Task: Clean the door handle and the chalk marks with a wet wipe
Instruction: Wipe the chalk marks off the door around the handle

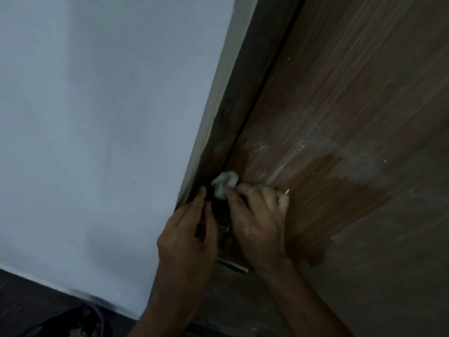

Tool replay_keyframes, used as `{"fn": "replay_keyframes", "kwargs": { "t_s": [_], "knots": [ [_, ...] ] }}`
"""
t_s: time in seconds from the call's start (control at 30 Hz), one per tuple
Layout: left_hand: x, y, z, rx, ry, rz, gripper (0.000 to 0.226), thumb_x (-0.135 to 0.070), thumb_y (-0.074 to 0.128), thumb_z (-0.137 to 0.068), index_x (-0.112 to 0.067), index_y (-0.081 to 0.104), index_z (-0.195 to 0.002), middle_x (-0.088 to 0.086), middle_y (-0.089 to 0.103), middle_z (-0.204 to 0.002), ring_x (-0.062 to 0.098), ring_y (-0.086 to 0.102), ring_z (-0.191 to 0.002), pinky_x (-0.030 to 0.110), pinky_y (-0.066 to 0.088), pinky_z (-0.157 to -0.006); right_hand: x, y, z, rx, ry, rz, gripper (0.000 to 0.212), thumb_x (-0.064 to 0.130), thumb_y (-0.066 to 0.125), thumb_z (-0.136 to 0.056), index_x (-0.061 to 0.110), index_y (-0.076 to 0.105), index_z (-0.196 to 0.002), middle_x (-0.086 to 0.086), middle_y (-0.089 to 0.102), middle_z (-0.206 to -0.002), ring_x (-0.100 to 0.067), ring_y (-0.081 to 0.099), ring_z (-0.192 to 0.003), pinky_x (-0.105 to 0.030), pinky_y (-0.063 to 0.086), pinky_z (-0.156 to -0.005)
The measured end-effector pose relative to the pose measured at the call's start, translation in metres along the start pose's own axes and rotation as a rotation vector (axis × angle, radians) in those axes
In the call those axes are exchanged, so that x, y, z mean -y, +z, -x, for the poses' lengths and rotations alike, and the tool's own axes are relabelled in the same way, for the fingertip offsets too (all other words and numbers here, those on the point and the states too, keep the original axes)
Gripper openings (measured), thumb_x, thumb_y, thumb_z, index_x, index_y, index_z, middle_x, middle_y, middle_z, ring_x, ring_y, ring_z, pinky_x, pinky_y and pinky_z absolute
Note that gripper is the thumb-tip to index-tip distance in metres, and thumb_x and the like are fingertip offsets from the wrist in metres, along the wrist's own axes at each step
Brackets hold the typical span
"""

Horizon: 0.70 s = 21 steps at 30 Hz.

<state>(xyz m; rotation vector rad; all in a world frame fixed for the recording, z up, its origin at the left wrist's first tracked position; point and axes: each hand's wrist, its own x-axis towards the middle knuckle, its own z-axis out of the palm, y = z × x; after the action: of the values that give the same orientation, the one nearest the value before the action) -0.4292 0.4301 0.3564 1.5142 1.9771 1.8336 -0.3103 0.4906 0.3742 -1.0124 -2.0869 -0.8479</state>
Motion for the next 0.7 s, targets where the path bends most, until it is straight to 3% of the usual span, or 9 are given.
{"fn": "replay_keyframes", "kwargs": {
  "t_s": [0.07, 0.2, 0.27, 0.4, 0.47, 0.7],
  "knots": [
    [-0.001, -0.001, -0.002, 0.024, -0.003, 0.038, 0.034, -0.012, 0.063, -0.087, -0.006, 0.074, -0.118, 0.010, 0.077, -0.098, 0.024, 0.073, -0.084, 0.016, 0.047, -0.082, -0.006, -0.009, -0.031, -0.192, 0.079, 0.020, 0.018, 0.014, 0.064, -0.098, 0.014, 0.077, -0.111, -0.005, 0.073, -0.100, -0.022, 0.055, -0.089, -0.039, 0.035, -0.075],
    [-0.004, 0.000, -0.008, 0.095, 0.024, 0.101, 0.035, 0.000, 0.070, -0.085, -0.008, 0.074, -0.119, 0.005, 0.074, -0.108, 0.001, 0.059, -0.098, -0.003, 0.036, -0.095, -0.022, -0.022, -0.079, -0.478, 0.153, 0.067, 0.013, 0.014, 0.069, -0.096, 0.016, 0.079, -0.104, 0.000, 0.074, -0.092, -0.019, 0.050, -0.082, -0.039, 0.036, -0.070],
    [-0.004, -0.001, -0.010, 0.106, 0.041, 0.106, 0.034, -0.001, 0.068, -0.085, -0.009, 0.074, -0.118, 0.004, 0.073, -0.111, 0.001, 0.058, -0.101, -0.004, 0.034, -0.095, -0.022, -0.021, -0.065, -0.425, 0.131, 0.069, 0.013, 0.014, 0.068, -0.097, 0.016, 0.079, -0.104, -0.001, 0.074, -0.094, -0.020, 0.051, -0.083, -0.040, 0.036, -0.071],
    [-0.001, 0.000, -0.009, 0.092, 0.044, 0.109, 0.033, -0.001, 0.070, -0.085, -0.009, 0.073, -0.117, 0.003, 0.073, -0.110, 0.001, 0.059, -0.101, -0.004, 0.035, -0.096, -0.006, -0.004, 0.013, -0.006, 0.022, -0.006, 0.021, 0.013, 0.060, -0.095, 0.013, 0.076, -0.109, -0.003, 0.074, -0.110, -0.023, 0.054, -0.097, -0.038, 0.033, -0.078],
    [0.000, 0.003, -0.006, 0.097, 0.041, 0.114, 0.032, -0.001, 0.071, -0.085, -0.009, 0.074, -0.116, 0.001, 0.073, -0.110, -0.003, 0.056, -0.102, -0.004, 0.035, -0.095, -0.004, 0.001, 0.037, 0.105, 0.010, -0.044, 0.020, 0.014, 0.059, -0.091, 0.012, 0.076, -0.103, -0.004, 0.074, -0.110, -0.023, 0.059, -0.096, -0.037, 0.032, -0.078],
    [-0.003, 0.013, 0.002, 0.114, 0.051, 0.156, 0.033, 0.004, 0.071, -0.082, -0.011, 0.075, -0.111, -0.007, 0.068, -0.106, -0.007, 0.054, -0.100, -0.003, 0.038, -0.091, -0.019, -0.005, 0.004, -0.247, 0.196, 0.024, 0.014, 0.019, 0.068, -0.098, 0.017, 0.077, -0.107, 0.004, 0.072, -0.104, -0.017, 0.054, -0.092, -0.037, 0.034, -0.078]
  ]
}}
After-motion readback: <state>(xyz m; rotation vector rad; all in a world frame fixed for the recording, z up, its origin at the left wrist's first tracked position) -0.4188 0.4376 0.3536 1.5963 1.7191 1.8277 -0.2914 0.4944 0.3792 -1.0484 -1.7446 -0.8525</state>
